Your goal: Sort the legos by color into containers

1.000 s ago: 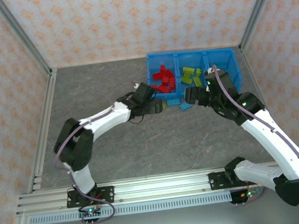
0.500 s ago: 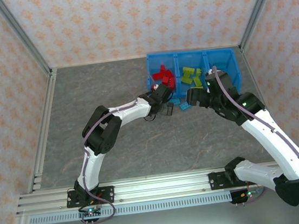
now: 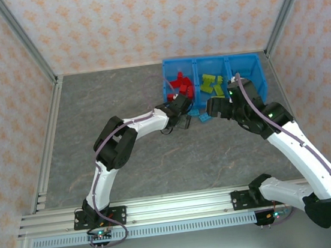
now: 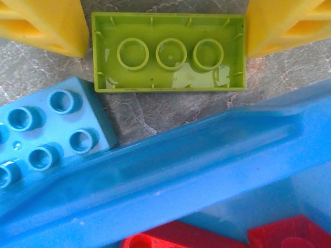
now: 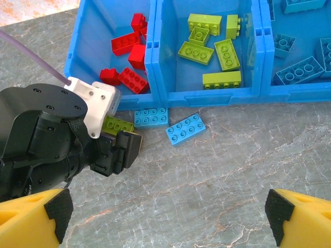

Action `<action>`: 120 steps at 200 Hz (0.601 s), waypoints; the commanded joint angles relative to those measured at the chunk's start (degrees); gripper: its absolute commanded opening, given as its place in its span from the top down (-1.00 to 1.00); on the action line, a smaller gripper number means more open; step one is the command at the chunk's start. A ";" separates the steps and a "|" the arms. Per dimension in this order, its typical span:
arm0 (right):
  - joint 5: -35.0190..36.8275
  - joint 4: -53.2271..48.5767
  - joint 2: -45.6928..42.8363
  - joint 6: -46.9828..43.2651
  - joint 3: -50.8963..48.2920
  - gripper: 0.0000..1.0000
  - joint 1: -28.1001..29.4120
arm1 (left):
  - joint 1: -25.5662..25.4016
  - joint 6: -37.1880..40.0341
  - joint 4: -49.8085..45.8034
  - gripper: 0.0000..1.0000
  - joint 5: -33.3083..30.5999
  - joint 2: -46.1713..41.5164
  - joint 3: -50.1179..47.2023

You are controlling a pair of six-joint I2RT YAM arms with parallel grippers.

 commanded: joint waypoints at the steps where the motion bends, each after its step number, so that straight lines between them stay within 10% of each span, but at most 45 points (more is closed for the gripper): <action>1: 0.25 -2.15 0.04 1.07 0.33 -0.95 0.22 | 0.61 -0.22 -0.27 -0.43 -1.47 2.29 -0.16; 120: 6.64 0.28 -1.95 5.47 -0.56 -0.97 0.20 | -5.25 0.35 0.61 -0.22 6.03 -20.71 -5.79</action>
